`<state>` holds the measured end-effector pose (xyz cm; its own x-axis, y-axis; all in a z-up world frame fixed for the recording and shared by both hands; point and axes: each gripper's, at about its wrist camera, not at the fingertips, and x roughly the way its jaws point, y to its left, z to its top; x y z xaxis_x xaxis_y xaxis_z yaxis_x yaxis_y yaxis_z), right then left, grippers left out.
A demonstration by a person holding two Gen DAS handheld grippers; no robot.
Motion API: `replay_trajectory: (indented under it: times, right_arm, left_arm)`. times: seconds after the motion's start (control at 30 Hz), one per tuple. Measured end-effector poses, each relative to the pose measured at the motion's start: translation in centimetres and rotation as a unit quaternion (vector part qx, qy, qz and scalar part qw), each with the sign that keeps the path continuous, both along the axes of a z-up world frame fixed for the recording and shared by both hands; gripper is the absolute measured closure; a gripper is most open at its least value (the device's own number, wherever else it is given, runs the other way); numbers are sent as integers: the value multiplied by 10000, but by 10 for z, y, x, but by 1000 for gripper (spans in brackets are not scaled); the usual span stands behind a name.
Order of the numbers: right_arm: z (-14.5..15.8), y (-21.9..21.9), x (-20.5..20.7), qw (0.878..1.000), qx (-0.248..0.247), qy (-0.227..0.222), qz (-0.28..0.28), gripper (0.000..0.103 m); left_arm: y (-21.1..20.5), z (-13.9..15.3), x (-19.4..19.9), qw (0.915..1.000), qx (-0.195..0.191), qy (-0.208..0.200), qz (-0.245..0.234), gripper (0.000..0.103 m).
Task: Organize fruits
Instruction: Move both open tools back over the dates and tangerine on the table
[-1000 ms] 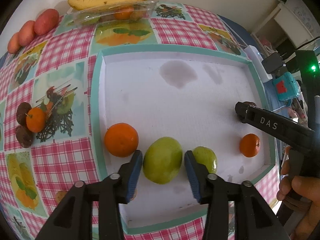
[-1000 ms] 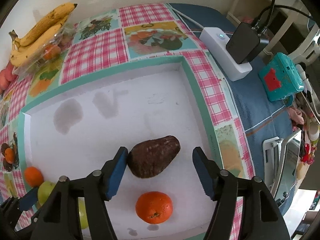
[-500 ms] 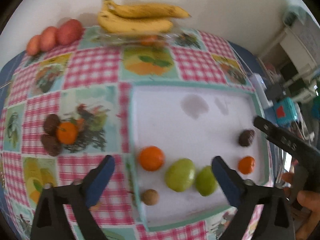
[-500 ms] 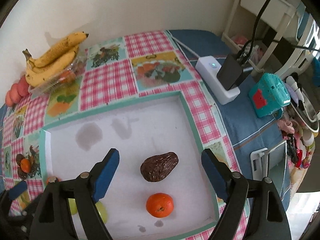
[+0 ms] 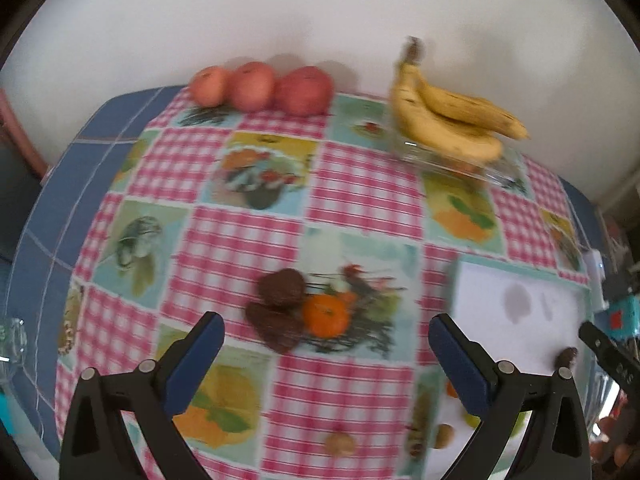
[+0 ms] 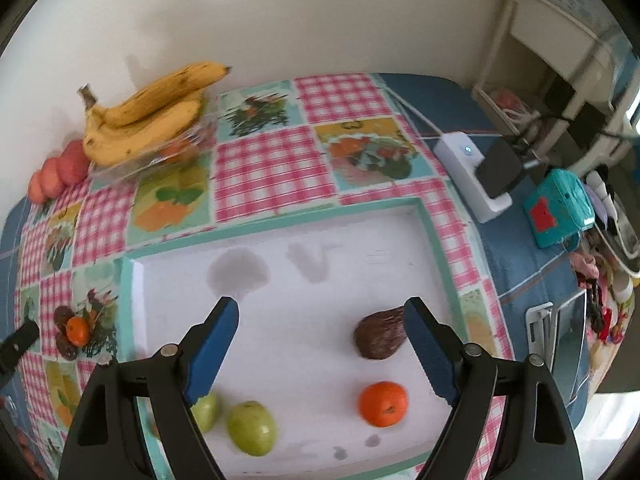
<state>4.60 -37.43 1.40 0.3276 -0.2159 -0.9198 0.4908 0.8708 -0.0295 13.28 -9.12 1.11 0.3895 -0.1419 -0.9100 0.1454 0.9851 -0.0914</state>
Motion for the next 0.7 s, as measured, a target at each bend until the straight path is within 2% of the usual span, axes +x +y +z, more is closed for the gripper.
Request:
replay_trajectory:
  times: [0.17, 0.3, 0.43, 0.7]
  right_arm:
    - [1, 40, 19, 9992, 18, 24, 410, 18]
    - [2, 71, 33, 9976, 51, -8, 686, 18]
    - [5, 99, 44, 9960, 141, -111, 871, 18]
    - [0, 149, 63, 9918, 309, -172, 1227, 18]
  left_arm:
    - [38, 2, 12, 9992, 72, -7, 395, 0]
    - [68, 10, 16, 9979, -6, -121, 630, 0]
    - [96, 20, 20, 9959, 72, -271, 861, 0]
    - [134, 32, 26, 9918, -106, -374, 1215, 0]
